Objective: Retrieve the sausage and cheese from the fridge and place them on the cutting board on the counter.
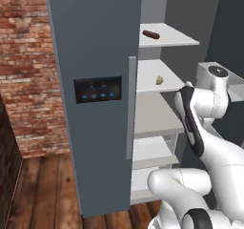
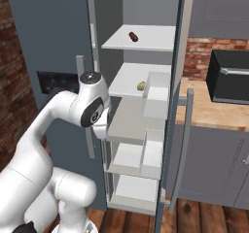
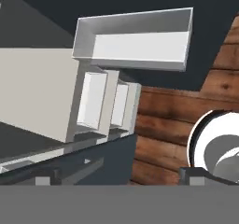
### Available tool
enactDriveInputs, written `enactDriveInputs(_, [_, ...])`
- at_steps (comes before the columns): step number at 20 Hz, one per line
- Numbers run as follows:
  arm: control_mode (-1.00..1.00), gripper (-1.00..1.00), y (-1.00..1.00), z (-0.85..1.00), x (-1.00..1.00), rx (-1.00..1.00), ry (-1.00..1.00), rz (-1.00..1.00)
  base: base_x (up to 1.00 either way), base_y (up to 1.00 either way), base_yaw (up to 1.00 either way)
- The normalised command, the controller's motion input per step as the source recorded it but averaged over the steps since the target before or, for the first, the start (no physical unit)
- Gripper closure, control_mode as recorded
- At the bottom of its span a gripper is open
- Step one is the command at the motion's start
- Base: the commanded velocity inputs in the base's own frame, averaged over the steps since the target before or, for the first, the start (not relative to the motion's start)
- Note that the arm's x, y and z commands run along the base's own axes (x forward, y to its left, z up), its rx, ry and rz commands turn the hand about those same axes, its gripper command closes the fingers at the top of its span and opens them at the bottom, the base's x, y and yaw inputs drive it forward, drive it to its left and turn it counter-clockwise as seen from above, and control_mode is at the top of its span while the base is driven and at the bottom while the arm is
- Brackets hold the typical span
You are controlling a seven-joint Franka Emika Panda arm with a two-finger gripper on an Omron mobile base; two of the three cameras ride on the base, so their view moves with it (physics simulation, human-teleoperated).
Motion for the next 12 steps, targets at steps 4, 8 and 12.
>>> enactDriveInputs(4, [-1.00, -1.00, 0.42, 0.07, -0.19, -0.21, 0.03, 0.67, 0.00, 0.00, 0.00])
enactDriveInputs(8, [-1.00, -1.00, 0.24, 0.00, -0.22, -0.23, 0.00, 0.50, 0.00, 0.00, 0.00])
enactDriveInputs(12, [-1.00, -1.00, 0.07, -0.10, -0.33, -0.23, 0.00, 0.38, 0.00, 0.00, 0.00])
